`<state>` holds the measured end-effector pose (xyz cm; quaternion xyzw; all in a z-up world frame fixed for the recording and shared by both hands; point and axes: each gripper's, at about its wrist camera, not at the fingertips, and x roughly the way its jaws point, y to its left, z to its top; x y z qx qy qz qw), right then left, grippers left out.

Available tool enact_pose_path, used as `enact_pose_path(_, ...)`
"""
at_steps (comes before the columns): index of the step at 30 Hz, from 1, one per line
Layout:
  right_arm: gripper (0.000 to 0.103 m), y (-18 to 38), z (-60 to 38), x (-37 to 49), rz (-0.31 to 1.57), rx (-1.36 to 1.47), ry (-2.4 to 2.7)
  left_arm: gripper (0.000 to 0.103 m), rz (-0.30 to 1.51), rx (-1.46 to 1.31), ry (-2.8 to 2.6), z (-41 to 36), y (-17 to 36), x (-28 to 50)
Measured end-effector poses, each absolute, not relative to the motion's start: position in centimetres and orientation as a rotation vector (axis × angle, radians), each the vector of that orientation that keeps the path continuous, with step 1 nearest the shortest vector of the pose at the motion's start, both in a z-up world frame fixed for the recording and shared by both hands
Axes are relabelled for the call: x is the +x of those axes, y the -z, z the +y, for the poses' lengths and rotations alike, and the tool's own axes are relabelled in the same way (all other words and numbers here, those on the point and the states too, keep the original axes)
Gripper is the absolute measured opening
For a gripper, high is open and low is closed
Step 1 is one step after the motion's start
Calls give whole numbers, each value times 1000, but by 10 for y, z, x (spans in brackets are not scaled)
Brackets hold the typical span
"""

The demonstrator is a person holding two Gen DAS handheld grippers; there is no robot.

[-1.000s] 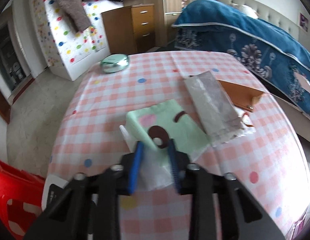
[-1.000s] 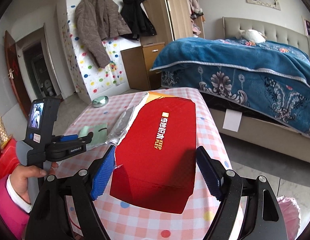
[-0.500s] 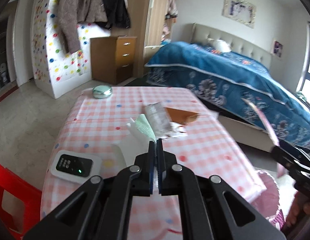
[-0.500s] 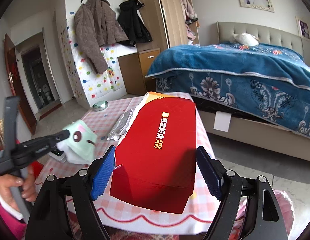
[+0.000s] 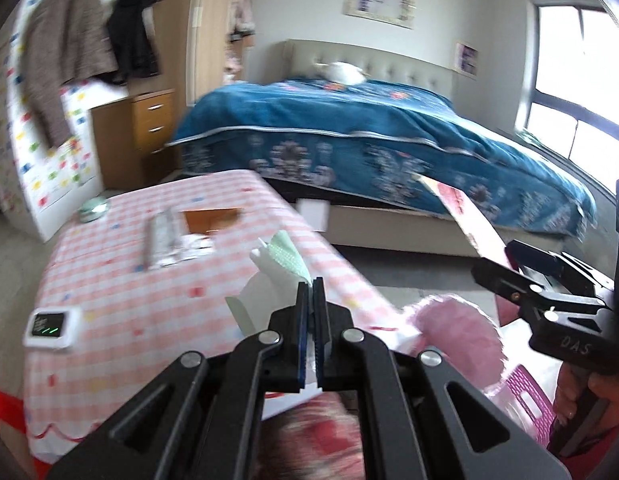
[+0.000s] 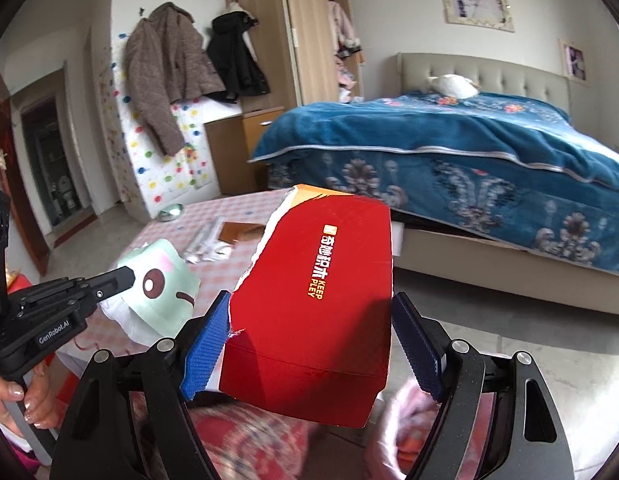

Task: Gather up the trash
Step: 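Carry the green bag and red card over the pink bin and open both tools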

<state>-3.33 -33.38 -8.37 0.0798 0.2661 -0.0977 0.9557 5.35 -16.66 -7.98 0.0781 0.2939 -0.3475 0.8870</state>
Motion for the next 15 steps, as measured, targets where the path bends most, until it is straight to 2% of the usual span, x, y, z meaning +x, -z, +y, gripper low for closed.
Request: enact_pose_path(15, 79, 119, -425, -105, 605, 232, 439, 1, 640, 341, 1021, -324, 117, 3)
